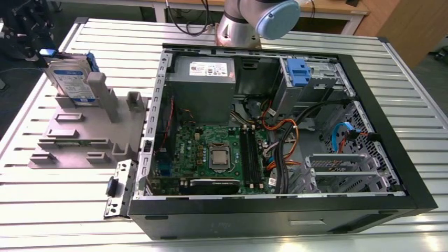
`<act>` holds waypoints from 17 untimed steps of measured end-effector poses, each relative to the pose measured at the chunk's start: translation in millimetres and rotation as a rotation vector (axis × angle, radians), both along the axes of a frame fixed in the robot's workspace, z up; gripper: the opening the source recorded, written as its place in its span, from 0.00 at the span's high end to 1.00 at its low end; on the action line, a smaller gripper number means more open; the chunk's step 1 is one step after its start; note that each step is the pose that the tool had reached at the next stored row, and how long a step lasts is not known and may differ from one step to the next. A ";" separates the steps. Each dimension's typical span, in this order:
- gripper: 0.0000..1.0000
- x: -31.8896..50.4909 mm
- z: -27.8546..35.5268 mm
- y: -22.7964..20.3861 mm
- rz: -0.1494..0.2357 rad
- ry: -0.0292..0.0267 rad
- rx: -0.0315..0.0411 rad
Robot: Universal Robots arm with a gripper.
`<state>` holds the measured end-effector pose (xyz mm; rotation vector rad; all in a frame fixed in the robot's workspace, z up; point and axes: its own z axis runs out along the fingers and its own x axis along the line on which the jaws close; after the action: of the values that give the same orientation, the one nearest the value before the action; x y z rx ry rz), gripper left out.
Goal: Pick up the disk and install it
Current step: 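Pick up the disk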
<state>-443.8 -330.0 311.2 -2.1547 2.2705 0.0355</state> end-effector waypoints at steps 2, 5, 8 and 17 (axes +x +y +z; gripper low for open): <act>0.45 0.0 -1.5 0.3 0.000 -0.0003 0.0001; 0.45 0.0 -1.9 0.3 0.000 0.0001 0.0000; 0.45 0.0 -2.0 0.3 0.000 -0.0001 0.0001; 0.45 0.0 -6.4 0.8 0.000 -0.0002 0.0017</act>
<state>-443.8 -329.2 304.8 -2.1542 2.2692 0.0372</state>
